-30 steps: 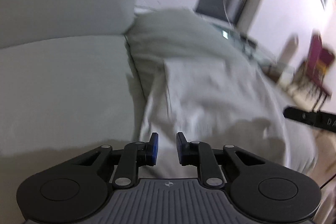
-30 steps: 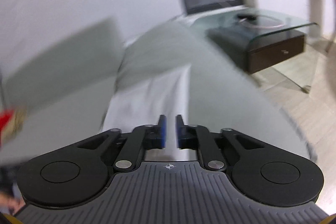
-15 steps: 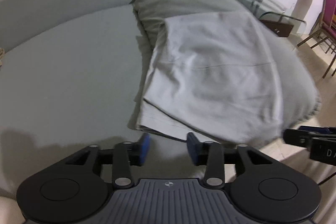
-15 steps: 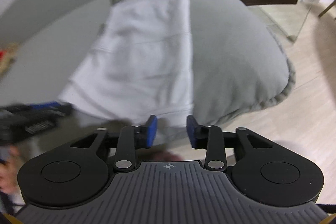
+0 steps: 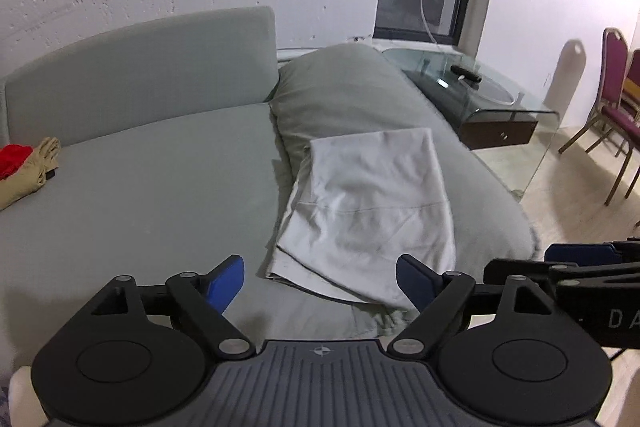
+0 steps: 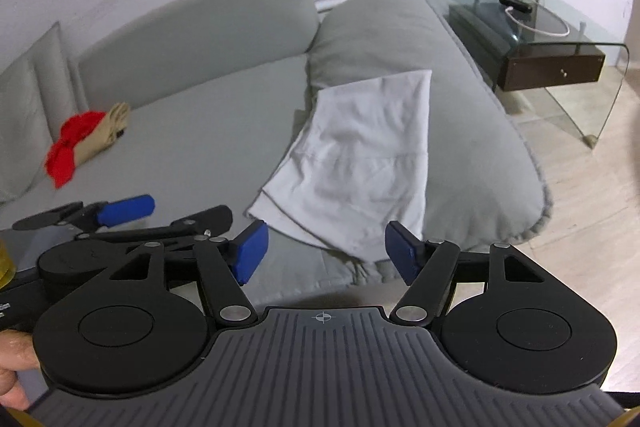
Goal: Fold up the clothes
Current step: 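Withdraw both open grippers from the placed shirt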
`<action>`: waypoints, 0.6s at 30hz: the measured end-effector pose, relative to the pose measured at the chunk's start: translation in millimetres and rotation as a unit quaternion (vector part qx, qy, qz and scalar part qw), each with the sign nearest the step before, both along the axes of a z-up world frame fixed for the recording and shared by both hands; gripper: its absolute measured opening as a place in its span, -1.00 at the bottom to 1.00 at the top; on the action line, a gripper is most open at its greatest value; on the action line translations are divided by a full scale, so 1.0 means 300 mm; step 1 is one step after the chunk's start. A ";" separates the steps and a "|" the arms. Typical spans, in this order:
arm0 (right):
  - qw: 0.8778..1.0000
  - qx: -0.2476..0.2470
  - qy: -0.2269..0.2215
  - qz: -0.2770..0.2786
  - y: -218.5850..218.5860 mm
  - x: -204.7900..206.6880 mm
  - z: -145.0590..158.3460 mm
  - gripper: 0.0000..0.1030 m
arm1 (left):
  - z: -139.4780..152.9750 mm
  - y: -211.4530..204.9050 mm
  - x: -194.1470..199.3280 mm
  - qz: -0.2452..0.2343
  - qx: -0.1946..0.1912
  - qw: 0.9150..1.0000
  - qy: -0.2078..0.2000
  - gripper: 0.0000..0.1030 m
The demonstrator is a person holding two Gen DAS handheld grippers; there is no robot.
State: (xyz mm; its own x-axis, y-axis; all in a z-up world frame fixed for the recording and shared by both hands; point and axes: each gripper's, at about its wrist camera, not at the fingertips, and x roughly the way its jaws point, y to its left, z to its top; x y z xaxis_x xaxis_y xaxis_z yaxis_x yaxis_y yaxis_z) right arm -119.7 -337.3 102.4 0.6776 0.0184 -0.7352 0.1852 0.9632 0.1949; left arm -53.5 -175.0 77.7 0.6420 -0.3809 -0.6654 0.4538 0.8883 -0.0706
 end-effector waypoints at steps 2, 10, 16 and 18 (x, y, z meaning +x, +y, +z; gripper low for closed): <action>1.000 -0.004 0.007 0.004 0.007 -0.027 0.040 0.37 | 0.016 0.000 -0.021 -0.005 -0.007 1.000 0.002 0.60; 0.999 -0.027 0.024 0.007 0.006 -0.100 0.123 0.39 | 0.046 -0.022 -0.062 -0.025 -0.028 0.999 0.018 0.60; 0.999 -0.044 0.032 0.000 -0.004 -0.113 0.125 0.39 | 0.027 -0.042 -0.068 -0.025 -0.027 0.999 0.029 0.60; 0.998 -0.047 0.034 0.000 -0.007 -0.113 0.120 0.39 | 0.020 -0.046 -0.067 -0.024 -0.025 0.999 0.029 0.60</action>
